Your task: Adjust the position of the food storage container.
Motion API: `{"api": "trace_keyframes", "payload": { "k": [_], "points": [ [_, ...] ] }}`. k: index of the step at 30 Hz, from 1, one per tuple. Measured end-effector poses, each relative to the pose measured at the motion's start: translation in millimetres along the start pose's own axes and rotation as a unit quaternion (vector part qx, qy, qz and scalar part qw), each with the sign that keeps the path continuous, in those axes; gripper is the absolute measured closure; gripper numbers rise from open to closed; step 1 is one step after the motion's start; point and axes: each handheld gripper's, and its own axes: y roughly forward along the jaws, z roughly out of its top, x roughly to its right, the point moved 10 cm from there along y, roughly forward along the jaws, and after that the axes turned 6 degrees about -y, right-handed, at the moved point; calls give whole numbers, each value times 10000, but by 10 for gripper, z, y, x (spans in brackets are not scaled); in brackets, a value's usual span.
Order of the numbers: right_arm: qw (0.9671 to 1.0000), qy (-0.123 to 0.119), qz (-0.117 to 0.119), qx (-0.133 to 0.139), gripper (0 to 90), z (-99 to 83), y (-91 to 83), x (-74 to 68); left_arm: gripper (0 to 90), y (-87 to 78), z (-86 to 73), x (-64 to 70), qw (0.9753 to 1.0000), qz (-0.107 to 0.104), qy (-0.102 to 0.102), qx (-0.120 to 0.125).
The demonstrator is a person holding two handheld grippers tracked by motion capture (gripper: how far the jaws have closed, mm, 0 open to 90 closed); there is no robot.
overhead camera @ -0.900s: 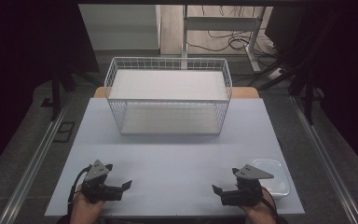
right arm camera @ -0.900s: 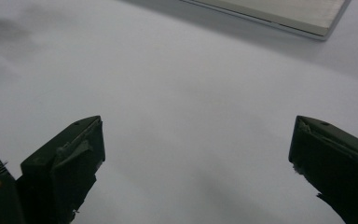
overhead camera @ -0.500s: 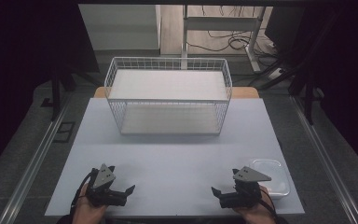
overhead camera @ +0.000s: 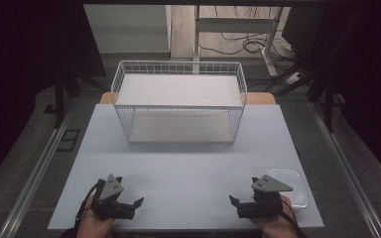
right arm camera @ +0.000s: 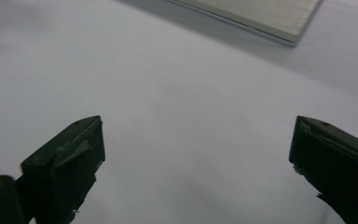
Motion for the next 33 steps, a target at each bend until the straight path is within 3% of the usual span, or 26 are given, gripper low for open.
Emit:
{"api": "trace_keyframes", "payload": {
  "k": [1,6,7,13,14,15,19,24,31,32,33],
  "points": [
    [9999,57,-76,-66,123,-19,-37,85,7,-1,0,-1,10000,-11,-10,2],
    [9994,222,-245,-57,252,-34,-136,239,6,-4,5,-7,10000,-24,-40,37],
    [9990,261,-355,-6,336,-24,-212,324,6,-6,8,-11,10000,-33,-46,62],
    [9964,399,-743,-54,640,-89,-426,642,3,-20,23,-23,9999,-35,-62,142],
    [9964,399,-743,-54,640,-89,-426,642,3,-20,23,-23,9999,-35,-62,142],
    [9955,446,-838,-78,739,-137,-488,752,3,-22,25,-25,9999,-31,-67,151],
    [9927,588,-1048,-103,883,-227,-605,951,3,-20,21,-28,9999,-27,-72,136],
    [9896,755,-1217,-106,892,-305,-712,1111,2,-19,18,-30,9999,-29,-76,128],
    [9809,1018,-1627,-316,891,-522,-847,1374,2,-20,21,-34,9998,-35,-113,147],
    [9809,1018,-1627,-316,891,-522,-847,1374,2,-20,21,-34,9998,-35,-113,147],
    [9777,1084,-1760,-365,891,-578,-891,1442,3,-18,20,-34,9998,-34,-116,144]
  ]
}}
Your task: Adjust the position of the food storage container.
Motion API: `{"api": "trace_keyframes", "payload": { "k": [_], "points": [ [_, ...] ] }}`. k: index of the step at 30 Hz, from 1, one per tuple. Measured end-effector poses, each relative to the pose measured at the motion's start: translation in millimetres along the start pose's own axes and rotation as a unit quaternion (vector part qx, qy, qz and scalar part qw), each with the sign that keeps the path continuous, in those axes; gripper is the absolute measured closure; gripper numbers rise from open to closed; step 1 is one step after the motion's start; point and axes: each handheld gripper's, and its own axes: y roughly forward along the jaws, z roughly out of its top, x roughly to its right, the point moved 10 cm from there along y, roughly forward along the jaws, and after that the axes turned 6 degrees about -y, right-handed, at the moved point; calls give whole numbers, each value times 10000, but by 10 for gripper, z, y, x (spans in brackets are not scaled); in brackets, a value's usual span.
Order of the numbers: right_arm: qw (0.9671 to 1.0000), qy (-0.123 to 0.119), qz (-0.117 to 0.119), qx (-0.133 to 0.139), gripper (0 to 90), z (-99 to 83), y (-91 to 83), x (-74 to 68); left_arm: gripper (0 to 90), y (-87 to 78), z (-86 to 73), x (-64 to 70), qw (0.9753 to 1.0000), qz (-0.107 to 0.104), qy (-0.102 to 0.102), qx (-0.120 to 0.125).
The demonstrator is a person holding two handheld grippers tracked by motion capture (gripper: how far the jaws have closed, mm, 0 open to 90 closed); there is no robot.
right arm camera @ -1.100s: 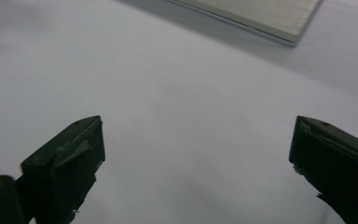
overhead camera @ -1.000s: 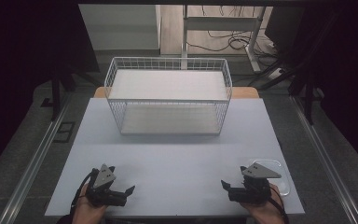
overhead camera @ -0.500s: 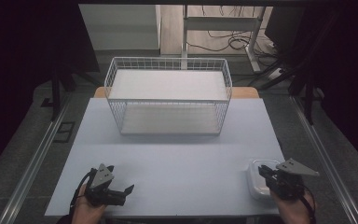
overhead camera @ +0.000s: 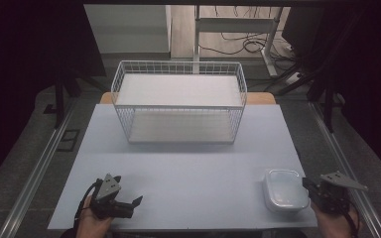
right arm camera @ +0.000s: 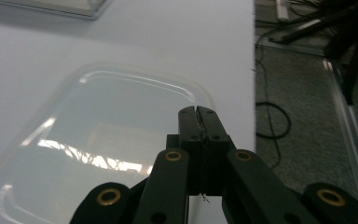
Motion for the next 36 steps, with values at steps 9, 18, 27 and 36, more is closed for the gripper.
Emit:
{"api": "trace_keyframes", "payload": {
  "k": [9,18,27,36],
  "points": [
    [9990,98,-141,-412,892,-186,91,93,3,-1,1,-5,10000,-7,-29,5],
    [9987,90,308,-401,892,-150,139,-118,3,7,-5,-5,10000,-3,-23,-22],
    [9950,-36,927,-380,892,-78,213,-489,3,9,-7,-3,10000,5,-17,-33],
    [9859,-317,1594,-397,892,50,296,-991,3,6,-2,6,10000,-8,6,-21]
  ]
}}
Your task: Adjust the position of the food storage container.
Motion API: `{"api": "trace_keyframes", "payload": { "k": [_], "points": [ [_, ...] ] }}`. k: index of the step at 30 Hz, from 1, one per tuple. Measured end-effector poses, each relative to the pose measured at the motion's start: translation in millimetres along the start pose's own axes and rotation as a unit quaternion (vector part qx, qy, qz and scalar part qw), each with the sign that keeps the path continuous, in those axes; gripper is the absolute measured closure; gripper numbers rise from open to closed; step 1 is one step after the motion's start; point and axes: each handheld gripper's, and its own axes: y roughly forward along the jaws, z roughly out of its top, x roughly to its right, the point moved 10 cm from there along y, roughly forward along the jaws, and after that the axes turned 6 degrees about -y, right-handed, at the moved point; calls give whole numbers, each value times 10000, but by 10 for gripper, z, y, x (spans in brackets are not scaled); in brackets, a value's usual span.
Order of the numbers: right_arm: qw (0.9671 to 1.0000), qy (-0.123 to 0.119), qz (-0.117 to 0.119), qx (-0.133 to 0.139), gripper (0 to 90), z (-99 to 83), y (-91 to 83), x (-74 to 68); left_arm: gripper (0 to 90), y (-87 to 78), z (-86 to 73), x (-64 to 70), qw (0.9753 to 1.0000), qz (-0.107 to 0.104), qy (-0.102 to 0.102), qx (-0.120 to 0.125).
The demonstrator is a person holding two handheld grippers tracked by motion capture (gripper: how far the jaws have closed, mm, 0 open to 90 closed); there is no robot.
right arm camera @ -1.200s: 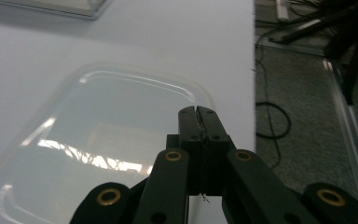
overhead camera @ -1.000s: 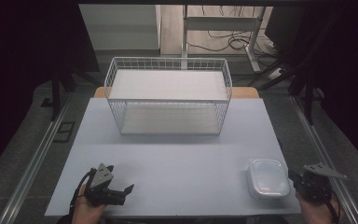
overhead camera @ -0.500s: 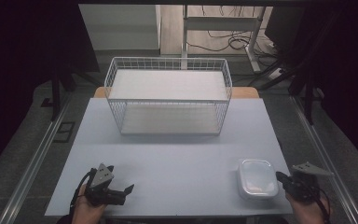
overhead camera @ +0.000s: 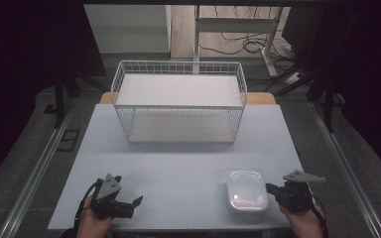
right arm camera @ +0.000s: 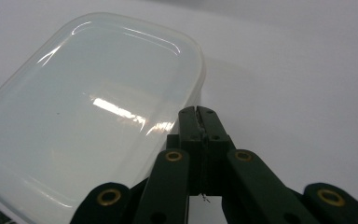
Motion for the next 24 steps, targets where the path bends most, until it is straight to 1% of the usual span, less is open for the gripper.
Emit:
{"api": "trace_keyframes", "payload": {
  "k": [1,2,3,4,6,7,9,10,11,12,13,14,15,16,17,20,22,24],
  "points": [
    [9999,-38,100,-6,892,34,43,-73,3,1,-1,0,10000,0,4,-2],
    [9996,-109,245,-7,892,85,109,-178,3,4,-2,2,10000,-7,6,-8],
    [9996,-109,245,-7,892,85,109,-178,3,4,-2,2,10000,-7,6,-8],
    [9991,-192,386,-6,892,146,184,-295,3,6,-4,3,10000,-9,17,-19],
    [9984,-247,518,-10,892,203,257,-405,3,8,-7,4,10000,-11,20,-30],
    [9984,-247,518,-10,892,203,257,-405,3,8,-7,4,10000,-11,20,-30],
    [9972,-308,681,-13,892,268,335,-522,3,9,-6,4,10000,-15,27,-29],
    [9959,-385,819,-19,892,323,405,-628,3,9,-9,4,10000,-15,43,-45],
    [9959,-385,819,-19,892,323,405,-628,3,8,-10,5,10000,-14,48,-49],
    [9946,-504,907,-61,891,351,460,-721,3,6,-9,6,10000,-15,52,-46],
    [9943,-575,895,-71,891,361,476,-750,4,6,-9,6,10000,-15,52,-46],
    [9945,-631,834,-38,891,372,471,-752,4,3,-9,6,10000,-22,45,-45],
    [9945,-631,834,-38,891,372,471,-752,4,3,-9,6,10000,-22,45,-45],
    [9948,-667,767,-18,891,374,443,-739,4,2,-11,5,10000,-26,29,-48],
    [9955,-699,632,41,891,360,338,-696,5,2,-10,2,10000,-22,18,-43],
    [9952,-689,683,114,891,267,142,-747,5,5,-12,1,10000,-14,18,-56],
    [9942,-705,805,87,891,148,24,-842,5,7,-13,2,10000,-12,21,-62],
    [9934,-744,874,49,891,58,-41,-910,5,6,-11,1,10000,-4,23,-61]
  ]
}}
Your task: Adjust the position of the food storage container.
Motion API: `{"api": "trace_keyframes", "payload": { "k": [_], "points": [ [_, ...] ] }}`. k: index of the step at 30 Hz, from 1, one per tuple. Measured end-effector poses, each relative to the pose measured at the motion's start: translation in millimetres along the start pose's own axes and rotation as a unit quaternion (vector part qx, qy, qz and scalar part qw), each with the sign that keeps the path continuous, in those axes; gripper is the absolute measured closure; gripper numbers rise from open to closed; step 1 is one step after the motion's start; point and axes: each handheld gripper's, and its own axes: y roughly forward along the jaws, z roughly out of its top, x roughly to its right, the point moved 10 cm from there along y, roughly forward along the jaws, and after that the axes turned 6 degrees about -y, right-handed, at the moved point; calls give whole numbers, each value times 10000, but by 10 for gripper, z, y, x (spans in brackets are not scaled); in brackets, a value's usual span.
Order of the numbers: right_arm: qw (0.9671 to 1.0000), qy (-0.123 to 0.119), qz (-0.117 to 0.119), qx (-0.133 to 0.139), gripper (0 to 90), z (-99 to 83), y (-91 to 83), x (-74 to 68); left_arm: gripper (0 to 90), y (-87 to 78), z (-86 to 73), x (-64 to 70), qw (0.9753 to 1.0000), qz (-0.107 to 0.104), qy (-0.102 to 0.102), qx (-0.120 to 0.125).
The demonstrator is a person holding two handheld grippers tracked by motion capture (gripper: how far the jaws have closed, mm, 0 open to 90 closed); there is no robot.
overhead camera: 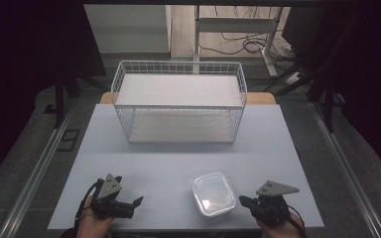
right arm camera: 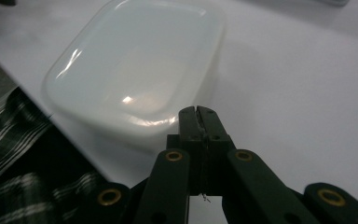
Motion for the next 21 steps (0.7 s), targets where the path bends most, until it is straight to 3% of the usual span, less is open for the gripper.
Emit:
{"api": "trace_keyframes", "payload": {
  "k": [6,10,14,21],
  "points": [
    [9993,31,327,-189,891,-214,7,-266,6,-1,1,-13,10000,20,-26,9],
    [9982,43,518,-285,891,-243,140,-327,6,2,1,-8,10000,15,-7,-3],
    [9982,40,520,-292,891,-204,198,-300,7,5,2,-5,10000,-3,-7,-2],
    [9990,-23,329,-292,891,-35,349,-111,6,8,5,5,10000,-25,-15,1]
  ]
}}
